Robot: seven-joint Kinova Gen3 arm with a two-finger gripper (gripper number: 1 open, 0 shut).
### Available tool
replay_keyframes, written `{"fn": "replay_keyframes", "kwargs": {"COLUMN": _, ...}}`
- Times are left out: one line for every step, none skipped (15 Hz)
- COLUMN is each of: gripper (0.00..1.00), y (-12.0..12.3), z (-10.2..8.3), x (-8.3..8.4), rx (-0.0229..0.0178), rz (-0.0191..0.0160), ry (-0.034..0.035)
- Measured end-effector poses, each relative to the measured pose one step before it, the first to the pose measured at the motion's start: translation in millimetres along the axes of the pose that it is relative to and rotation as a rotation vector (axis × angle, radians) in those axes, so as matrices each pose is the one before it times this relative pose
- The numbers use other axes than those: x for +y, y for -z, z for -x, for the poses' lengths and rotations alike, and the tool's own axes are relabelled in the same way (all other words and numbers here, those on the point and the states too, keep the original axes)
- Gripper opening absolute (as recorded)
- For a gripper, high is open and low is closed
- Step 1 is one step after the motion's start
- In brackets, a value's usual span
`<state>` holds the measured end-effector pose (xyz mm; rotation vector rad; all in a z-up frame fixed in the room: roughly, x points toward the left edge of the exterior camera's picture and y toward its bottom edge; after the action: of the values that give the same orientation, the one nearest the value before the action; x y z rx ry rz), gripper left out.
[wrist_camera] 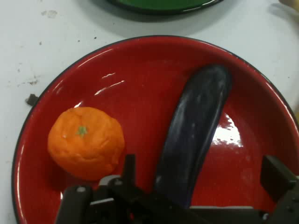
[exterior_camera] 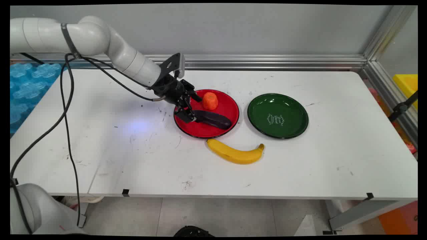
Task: Pick up the eggplant from the red plate
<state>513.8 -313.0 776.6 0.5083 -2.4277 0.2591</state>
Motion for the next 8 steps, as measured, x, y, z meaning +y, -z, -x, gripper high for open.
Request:
{"fn": "replay_keyframes", "kwargs": {"gripper": 1.0, "y": 0.28, "z": -0.17, "x": 0.22, "rx": 0.0004, "rz": 0.00058, "ry": -0.00064}}
{"fn": "replay_keyframes", "kwargs": {"gripper": 1.0, "y": 0.45, "z": -0.34, "x": 0.31, "rx": 0.00088, "rz": 0.0008, "ry": -0.00144}}
{"fn": "replay_keyframes", "kwargs": {"gripper": 1.0, "y": 0.56, "z": -0.33, "x": 0.34, "rx": 0.00096, "rz": 0.00096, "ry": -0.00132}}
{"fn": "replay_keyframes", "kwargs": {"gripper": 1.0, "y": 0.45, "z": -0.49, "x": 0.32, "rx": 0.00074, "rz": 0.00148, "ry": -0.00177}}
{"fn": "replay_keyframes", "kwargs": {"gripper": 1.0, "y": 0.37, "z": -0.48, "x": 0.34, "rx": 0.00114, "rz": 0.00135, "ry": -0.00224}}
{"fn": "replay_keyframes", "kwargs": {"gripper": 1.0, "y": 0.41, "z": -0.5, "x": 0.38, "rx": 0.00127, "rz": 0.0015, "ry": -0.00245}}
{"fn": "replay_keyframes", "kwargs": {"gripper": 1.0, "y": 0.28, "z": -0.51, "x": 0.3, "rx": 0.00185, "rz": 0.00148, "ry": -0.00318}}
{"fn": "replay_keyframes", "kwargs": {"gripper": 1.0, "y": 0.19, "z": -0.6, "x": 0.12, "rx": 0.0034, "rz": 0.00109, "ry": -0.00561}}
